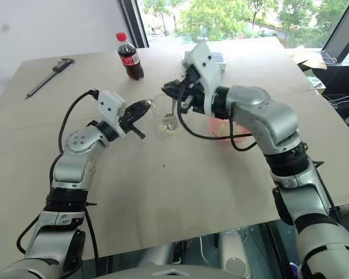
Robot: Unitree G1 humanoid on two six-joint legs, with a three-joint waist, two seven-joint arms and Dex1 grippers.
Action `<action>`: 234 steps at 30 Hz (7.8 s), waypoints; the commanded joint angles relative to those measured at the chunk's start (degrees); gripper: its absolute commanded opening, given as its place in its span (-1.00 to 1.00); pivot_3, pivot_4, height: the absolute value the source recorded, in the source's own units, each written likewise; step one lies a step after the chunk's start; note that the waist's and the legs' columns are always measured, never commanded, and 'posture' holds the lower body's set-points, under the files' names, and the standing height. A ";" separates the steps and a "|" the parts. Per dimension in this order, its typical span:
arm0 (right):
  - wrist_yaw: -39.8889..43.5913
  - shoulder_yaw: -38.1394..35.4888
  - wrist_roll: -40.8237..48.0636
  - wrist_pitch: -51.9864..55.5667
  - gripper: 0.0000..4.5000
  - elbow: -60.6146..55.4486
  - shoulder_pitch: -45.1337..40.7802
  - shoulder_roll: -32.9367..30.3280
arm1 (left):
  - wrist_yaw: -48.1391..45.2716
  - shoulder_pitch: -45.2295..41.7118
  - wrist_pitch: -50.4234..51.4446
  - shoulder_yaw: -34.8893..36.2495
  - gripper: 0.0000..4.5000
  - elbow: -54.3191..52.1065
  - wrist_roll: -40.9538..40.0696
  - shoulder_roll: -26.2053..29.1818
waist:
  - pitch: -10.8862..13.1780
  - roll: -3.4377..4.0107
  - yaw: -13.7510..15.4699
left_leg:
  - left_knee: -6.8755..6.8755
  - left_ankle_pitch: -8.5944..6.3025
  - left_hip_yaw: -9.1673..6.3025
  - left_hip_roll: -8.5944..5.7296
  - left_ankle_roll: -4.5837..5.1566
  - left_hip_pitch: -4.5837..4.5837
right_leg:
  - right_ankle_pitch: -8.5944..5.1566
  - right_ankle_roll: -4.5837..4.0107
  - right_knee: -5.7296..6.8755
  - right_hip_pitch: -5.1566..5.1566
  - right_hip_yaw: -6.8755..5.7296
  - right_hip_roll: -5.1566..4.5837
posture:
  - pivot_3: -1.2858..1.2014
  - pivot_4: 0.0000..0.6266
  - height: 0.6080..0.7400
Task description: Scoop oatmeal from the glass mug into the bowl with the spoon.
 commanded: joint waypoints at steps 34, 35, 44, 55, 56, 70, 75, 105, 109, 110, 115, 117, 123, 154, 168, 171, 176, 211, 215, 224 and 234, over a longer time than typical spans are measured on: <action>-3.35 -5.39 -0.19 13.36 -1.00 -6.19 6.52 8.84 | -0.82 -2.02 -3.43 -0.03 -0.97 0.18 0.01 -2.13 | 0.00 0.00 0.06 | 0.02 0.01 -0.05 -0.03 -0.01 0.00 | 0.00 0.00 0.04 0.00 -0.03 -0.01 | 0.03 -0.52 1.00; -3.79 -6.08 0.35 14.48 -1.00 -6.13 6.62 9.22 | -0.81 -1.99 -3.40 -0.04 -0.97 0.13 0.03 -2.17 | 0.00 0.00 0.07 | 0.02 0.01 -0.05 -0.03 -0.01 0.00 | 0.00 0.00 0.04 0.00 -0.03 -0.01 | 0.03 -0.52 1.00; -15.98 -23.17 7.94 30.85 -1.00 -0.13 2.12 17.63 | -0.78 -1.72 -3.37 -0.54 -0.97 0.00 0.39 -2.65 | -0.01 0.00 0.05 | 0.02 0.01 -0.05 -0.03 -0.02 0.00 | 0.00 0.00 0.08 -0.01 -0.01 -0.01 | 0.03 -0.52 1.00; -7.53 -13.77 0.35 13.49 -1.00 -1.77 1.27 10.54 | -1.21 -1.55 -3.41 -0.97 -0.97 0.30 0.71 -3.21 | 0.00 0.01 -0.25 | 0.02 0.01 -0.01 -0.06 -0.01 0.00 | 0.00 0.00 0.09 -0.03 -0.01 0.01 | 0.03 -0.52 1.00; -6.45 -12.59 -0.44 11.80 -1.00 -2.11 1.51 9.94 | -1.27 -1.54 -3.40 -0.95 -0.97 0.33 0.71 -3.22 | 0.00 0.01 -0.28 | 0.02 0.01 -0.01 -0.05 -0.01 0.01 | 0.00 0.00 0.10 -0.03 0.00 0.02 | 0.03 -0.52 1.00; -0.81 -4.91 -5.48 4.26 -1.00 -3.92 7.23 6.86 | -1.69 -1.69 -3.39 -0.77 -0.97 0.67 0.73 -3.42 | 0.00 0.00 -0.10 | 0.04 0.01 -0.02 -0.05 -0.02 0.00 | 0.00 0.00 0.09 -0.03 0.00 0.00 | 0.03 -0.52 1.00; -2.88 -7.92 -2.42 9.05 -1.00 -3.98 6.92 8.45 | -1.78 -1.79 -3.49 -0.72 -0.97 0.95 0.86 -3.48 | 0.00 0.00 -0.07 | 0.04 0.01 -0.03 -0.04 -0.02 0.00 | 0.00 0.00 0.10 -0.03 0.00 0.00 | 0.03 -0.52 1.00; -31.45 -37.84 13.72 39.32 -1.00 1.69 -1.83 22.97 | -1.91 -1.17 -4.51 -1.09 -0.97 2.12 1.45 -4.18 | -0.01 0.01 -0.15 | 0.04 0.01 -0.01 -0.04 -0.02 0.00 | 0.00 0.00 0.12 -0.04 0.02 0.00 | 0.03 -0.52 1.00; -33.15 -40.80 14.11 40.33 -1.00 2.62 -3.62 23.01 | -1.78 -1.04 -4.72 -1.16 -0.97 2.13 1.61 -4.33 | -0.01 0.01 -0.15 | 0.04 0.01 0.00 -0.04 -0.02 -0.01 | 0.00 0.00 0.13 -0.04 0.02 0.00 | 0.03 -0.52 1.00; -33.35 -41.40 14.20 40.36 -1.00 2.83 -4.07 22.72 | -1.74 -0.85 -4.84 -1.16 -0.97 2.04 1.64 -4.37 | -0.01 0.01 -0.16 | 0.04 0.01 -0.01 -0.04 -0.02 -0.01 | 0.00 0.00 0.13 -0.04 0.02 0.00 | 0.03 -0.52 1.00; -34.34 -47.01 15.55 39.91 -1.00 5.89 -7.24 19.22 | 1.08 -0.54 -8.87 -0.77 -0.97 3.31 3.63 -5.36 | -0.01 0.02 -0.14 | 0.03 0.01 0.00 -0.04 -0.02 -0.01 | 0.00 0.00 0.12 -0.04 0.02 0.00 | 0.03 -0.52 1.00; -35.53 -49.14 16.29 40.40 -1.00 6.61 -7.95 18.92 | 1.90 -0.61 -10.18 -0.73 -0.97 4.09 4.17 -5.86 | -0.01 0.02 -0.07 | 0.03 0.01 0.00 -0.05 -0.02 -0.01 | 0.00 0.00 0.12 -0.03 0.01 0.00 | 0.03 -0.52 1.00; -40.68 -57.15 19.29 42.49 -1.00 7.89 -9.35 18.39 | 5.26 0.22 -15.97 -0.49 -0.97 7.37 5.31 -8.72 | -0.01 0.02 -0.05 | 0.03 0.01 0.02 -0.04 -0.01 -0.03 | 0.00 0.00 0.13 -0.04 0.05 -0.02 | 0.03 -0.52 1.00; -60.04 -68.47 40.47 41.67 -1.00 15.56 -10.66 11.35 | 5.43 -2.85 -31.03 -0.37 -0.97 20.35 4.62 -13.15 | -0.05 0.08 -0.04 | 0.03 0.01 0.12 -0.02 0.05 -0.05 | 0.01 0.02 0.16 -0.02 0.10 0.00 | 0.03 -0.52 1.00; -48.14 -53.66 34.40 33.34 -1.00 16.05 -2.70 -3.67 | 6.67 5.18 -17.44 3.88 -0.97 7.81 -3.93 -13.23 | -0.07 0.10 -0.10 | 0.03 -0.16 0.33 0.05 0.35 0.05 | 0.01 0.02 0.14 0.03 0.24 0.02 | 0.03 -0.52 1.00; -41.32 -46.96 30.14 29.88 -1.00 13.53 -1.05 -5.94 | 6.44 6.17 -16.92 4.21 -0.97 6.05 -5.40 -13.85 | -0.06 0.10 -0.21 | 0.03 -0.16 0.42 0.06 0.36 0.08 | 0.02 0.03 0.15 0.02 0.30 0.02 | 0.03 -0.52 1.00; -27.78 -34.16 20.51 21.84 -1.00 7.86 2.51 -11.47 | 6.77 7.07 -16.24 4.34 -0.97 4.51 -5.86 -14.50 | -0.07 0.10 0.06 | 0.03 -0.15 0.39 0.07 0.33 0.08 | 0.02 0.03 0.12 0.03 0.26 0.04 | 0.03 -0.52 1.00; -28.31 -35.10 30.80 29.19 -1.00 4.82 -7.01 5.96 | 5.13 7.78 -23.50 2.59 -0.97 6.84 -2.49 -15.00 | -0.08 0.09 1.59 | 0.05 -0.05 0.18 -0.01 0.13 -0.03 | 0.02 0.02 0.04 -0.02 0.15 -0.07 | 0.03 -0.52 1.00; -26.11 -29.97 28.47 28.69 -1.00 2.23 -4.83 4.91 | 5.48 7.77 -24.49 2.79 -0.97 7.35 -2.63 -15.28 | -0.08 0.10 1.36 | 0.06 -0.05 0.19 -0.01 0.13 -0.02 | 0.02 0.02 0.06 -0.01 0.15 -0.06 | 0.03 -0.52 1.00; -20.53 -23.96 25.30 25.60 -0.20 -1.20 -2.52 3.81 | 4.75 7.88 -26.28 2.92 -1.00 8.84 -3.85 -16.40 | -0.08 0.09 1.32 | 0.09 -0.05 0.20 0.00 0.14 0.01 | 0.02 0.02 0.10 0.00 0.14 -0.02 | 0.03 -0.52 1.00; -20.96 -24.63 20.45 19.38 0.59 1.31 -3.81 5.01 | 3.91 6.05 -30.68 2.89 -1.00 15.56 -3.00 -17.09 | -0.09 0.10 1.30 | 0.09 -0.05 0.19 -0.01 0.13 0.05 | 0.02 0.02 0.11 0.01 0.13 0.00 | 0.03 -0.52 1.00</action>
